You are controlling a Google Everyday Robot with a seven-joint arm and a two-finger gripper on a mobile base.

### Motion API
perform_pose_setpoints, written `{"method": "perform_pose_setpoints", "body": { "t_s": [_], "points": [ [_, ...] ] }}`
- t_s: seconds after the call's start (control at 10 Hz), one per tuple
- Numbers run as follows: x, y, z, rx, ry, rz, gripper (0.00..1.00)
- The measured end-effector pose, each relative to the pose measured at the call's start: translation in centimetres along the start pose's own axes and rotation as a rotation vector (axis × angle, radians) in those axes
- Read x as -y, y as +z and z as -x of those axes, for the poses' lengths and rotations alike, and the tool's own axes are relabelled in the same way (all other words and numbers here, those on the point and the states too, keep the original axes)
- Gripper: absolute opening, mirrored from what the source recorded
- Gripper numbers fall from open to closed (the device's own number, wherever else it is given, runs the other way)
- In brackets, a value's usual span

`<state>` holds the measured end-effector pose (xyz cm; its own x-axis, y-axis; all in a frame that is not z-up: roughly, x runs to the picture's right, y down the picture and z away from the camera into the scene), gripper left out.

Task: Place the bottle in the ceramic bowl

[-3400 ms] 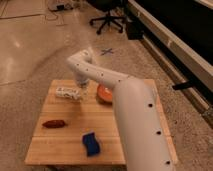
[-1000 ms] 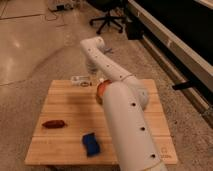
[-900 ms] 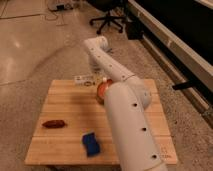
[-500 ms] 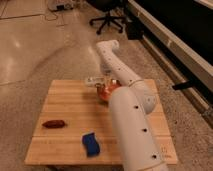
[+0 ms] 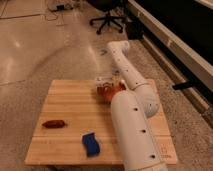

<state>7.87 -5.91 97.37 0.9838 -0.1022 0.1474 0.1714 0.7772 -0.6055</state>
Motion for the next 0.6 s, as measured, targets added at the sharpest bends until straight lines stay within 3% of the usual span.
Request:
{"method": "perform_pose_setpoints", "body": {
  "t_s": [0.2, 0.6],
  "points": [
    [-0.55, 0.01, -1.18, -0.003, -0.012, 0.013, 0.80],
    [-0.70, 0.02, -1.16, -0.001, -0.021, 0.018, 0.80]
  ]
}}
